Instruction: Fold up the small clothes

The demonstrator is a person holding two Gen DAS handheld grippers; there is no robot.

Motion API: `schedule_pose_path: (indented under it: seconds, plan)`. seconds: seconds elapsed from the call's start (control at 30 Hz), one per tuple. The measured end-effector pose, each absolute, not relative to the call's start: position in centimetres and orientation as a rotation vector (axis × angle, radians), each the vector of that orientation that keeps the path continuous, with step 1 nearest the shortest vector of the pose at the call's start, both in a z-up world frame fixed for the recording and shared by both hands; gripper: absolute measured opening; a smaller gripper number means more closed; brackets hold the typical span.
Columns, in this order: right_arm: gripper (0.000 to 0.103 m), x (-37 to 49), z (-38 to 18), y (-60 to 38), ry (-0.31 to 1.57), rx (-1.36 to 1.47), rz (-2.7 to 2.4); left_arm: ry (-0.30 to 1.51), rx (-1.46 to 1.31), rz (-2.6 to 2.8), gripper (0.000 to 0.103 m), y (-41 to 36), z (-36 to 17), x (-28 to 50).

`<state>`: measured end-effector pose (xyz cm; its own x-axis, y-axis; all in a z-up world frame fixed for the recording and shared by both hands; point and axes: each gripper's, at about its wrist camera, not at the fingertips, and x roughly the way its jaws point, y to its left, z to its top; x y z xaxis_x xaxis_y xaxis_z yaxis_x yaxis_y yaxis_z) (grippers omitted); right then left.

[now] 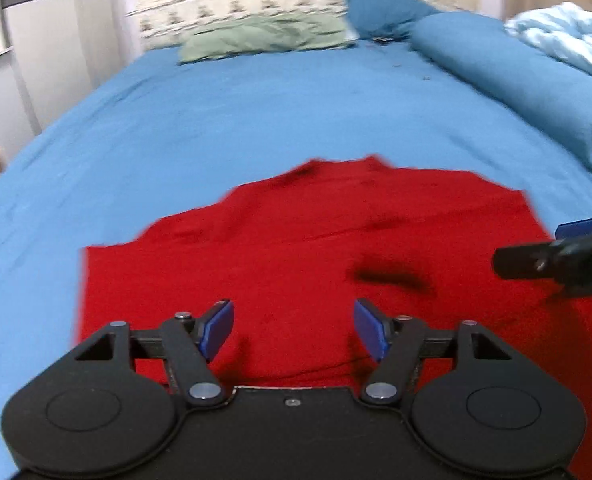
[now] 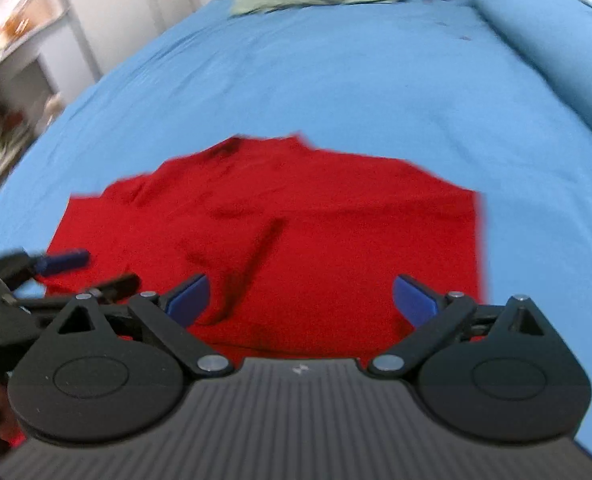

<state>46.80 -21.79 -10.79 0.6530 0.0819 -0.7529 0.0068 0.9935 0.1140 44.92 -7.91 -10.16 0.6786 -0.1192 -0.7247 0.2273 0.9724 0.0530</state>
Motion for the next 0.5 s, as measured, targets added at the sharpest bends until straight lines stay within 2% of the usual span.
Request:
schedule_pose_path:
  seconds: [0.17,0.23,0.27,0.3,0.5]
  plan:
    - [0.101,49.9,-14.3,-15.6,0.829,-0.045,0.058,0.836,0.129,-0.097,0.071,-3.4,-11.4,45.2]
    - [0.086,51.2,-15.9,-14.5,0.850,-0.081,0.051,0.839,0.140,-0.074,0.071,-2.3,-11.8,45.1]
    - [0.071,51.8,-16.7,-14.2,0.868,-0.105,0.041,0.842,0.139,-0.064,0.071,-1.8,-12.0,45.0]
    - [0.068,52.1,-17.1,-14.1,0.872,-0.121,0.026,0.845,0.135,-0.053,0.071,-1.4,-12.0,44.9]
    - [0.068,50.3,-15.3,-18.6,0.819,0.008,-0.085,0.864,0.082,0.005,0.071,1.2,-12.4,43.7]
